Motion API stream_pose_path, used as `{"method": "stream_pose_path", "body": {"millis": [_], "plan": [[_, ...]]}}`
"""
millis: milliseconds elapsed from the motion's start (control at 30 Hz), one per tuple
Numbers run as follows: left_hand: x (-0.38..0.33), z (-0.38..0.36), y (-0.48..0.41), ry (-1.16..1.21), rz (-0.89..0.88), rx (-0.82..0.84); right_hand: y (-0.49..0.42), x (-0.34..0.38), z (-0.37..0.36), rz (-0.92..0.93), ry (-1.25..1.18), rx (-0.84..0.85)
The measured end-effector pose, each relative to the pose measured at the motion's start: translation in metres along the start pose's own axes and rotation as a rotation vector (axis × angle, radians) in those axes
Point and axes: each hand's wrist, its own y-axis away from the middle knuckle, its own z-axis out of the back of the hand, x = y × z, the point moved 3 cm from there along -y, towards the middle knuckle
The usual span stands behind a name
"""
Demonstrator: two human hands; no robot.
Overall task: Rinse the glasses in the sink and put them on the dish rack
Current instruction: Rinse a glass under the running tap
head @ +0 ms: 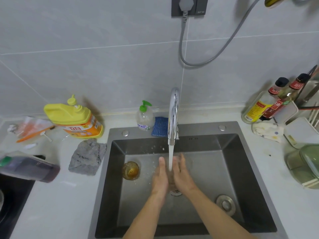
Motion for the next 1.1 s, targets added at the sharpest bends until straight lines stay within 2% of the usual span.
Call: {"method": "stream_pose_path", "body": {"millis": [133,267,367,533,667,767,833,900,967,1100], "plan": [[-0.010,-0.005,0.005,0.201,0.118,0.045,-0.001,-0.014,0.003,-0.021,-0.014,0.104],[-0.010,-0.019,0.007,0.391,0.196,0.094,-0.012,-0.008,0.008,0.056,0.185,0.000],[-0.011,-0.025,0.004,0.584,0.254,0.132,-0.005,-0.005,0.014,0.101,0.144,0.003],[-0.010,-0.026,0.002,0.627,0.294,0.166,0.003,-0.014,0.029,0.168,0.031,-0.124],[-0.013,-0.029,0.005,0.698,0.379,0.154,0.004,-0.018,0.034,0.159,0.037,0.040],[-0.015,-0.030,0.003,0.740,0.439,0.169,0.001,-0.014,0.035,0.215,0.091,-0.047],[-0.013,-0.027,0.002,0.725,0.477,0.193,0.000,-0.010,0.037,0.179,-0.123,-0.109],[-0.010,-0.020,0.001,0.683,0.438,0.220,0.000,-0.010,0.038,0.101,-0.297,-0.142],[-0.010,-0.015,0.000,0.564,0.364,0.278,0.001,-0.009,0.037,0.038,-0.297,-0.157],[-0.006,0.001,0.006,0.287,0.320,0.311,-0.005,-0.007,0.031,0.002,-0.241,-0.058]]}}
